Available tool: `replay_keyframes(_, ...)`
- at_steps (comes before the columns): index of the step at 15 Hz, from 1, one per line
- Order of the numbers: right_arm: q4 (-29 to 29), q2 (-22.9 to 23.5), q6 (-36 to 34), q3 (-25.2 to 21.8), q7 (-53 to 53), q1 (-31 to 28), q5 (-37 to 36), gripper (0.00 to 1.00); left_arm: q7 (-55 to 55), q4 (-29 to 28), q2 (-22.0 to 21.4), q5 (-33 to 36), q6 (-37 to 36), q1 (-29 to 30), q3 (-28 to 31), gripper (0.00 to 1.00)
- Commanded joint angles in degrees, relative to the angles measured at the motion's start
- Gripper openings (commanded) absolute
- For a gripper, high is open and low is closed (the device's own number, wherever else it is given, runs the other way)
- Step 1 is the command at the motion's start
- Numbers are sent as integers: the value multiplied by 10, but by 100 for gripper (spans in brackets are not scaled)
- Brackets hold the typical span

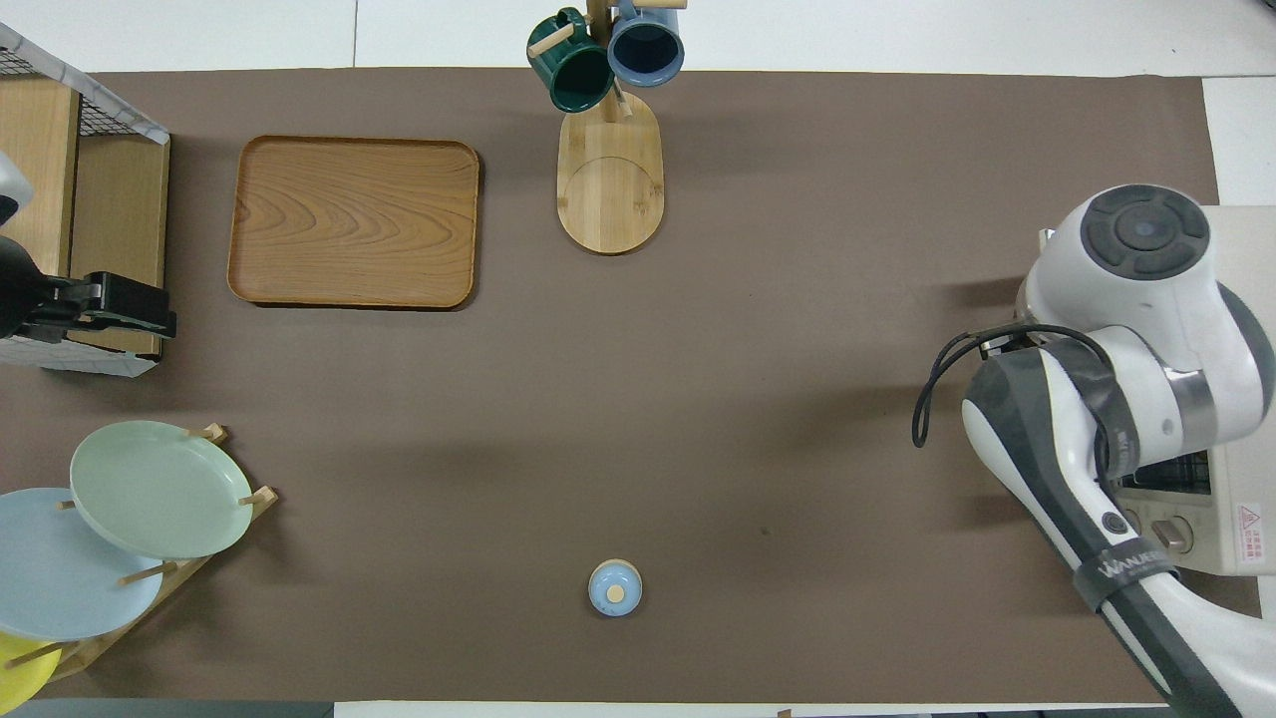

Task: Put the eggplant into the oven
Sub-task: 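Push the oven door closed with the right gripper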

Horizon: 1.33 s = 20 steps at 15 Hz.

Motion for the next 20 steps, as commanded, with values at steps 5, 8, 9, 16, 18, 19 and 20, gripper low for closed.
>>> replay_keyframes(5,26,12,10,-15,-98,-82,-42,0,2,-15,-16,-4,2,7,-4,100)
replay_keyframes(8,64,10,-29,-13,-107,-95,14,0,2,-15,-16,-4,2,7,-4,100)
replay_keyframes(9,92,12,-52,-12,-107,-91,48,0,2,-15,-16,-4,2,8,-4,100)
replay_keyframes(16,225,24,-155,-6,-106,-79,150,9,1,-15,-16,-4,2,7,-4,100)
replay_keyframes(18,227,24,-156,-7,-106,-75,152,10,2,-15,-16,-4,2,7,-4,100)
replay_keyframes(19,231,24,-158,-7,-106,-75,152,11,1,-15,-16,-4,2,7,-4,100)
replay_keyframes(20,238,23,-173,-6,-106,-75,152,14,1,-15,-16,-4,2,7,-4,100)
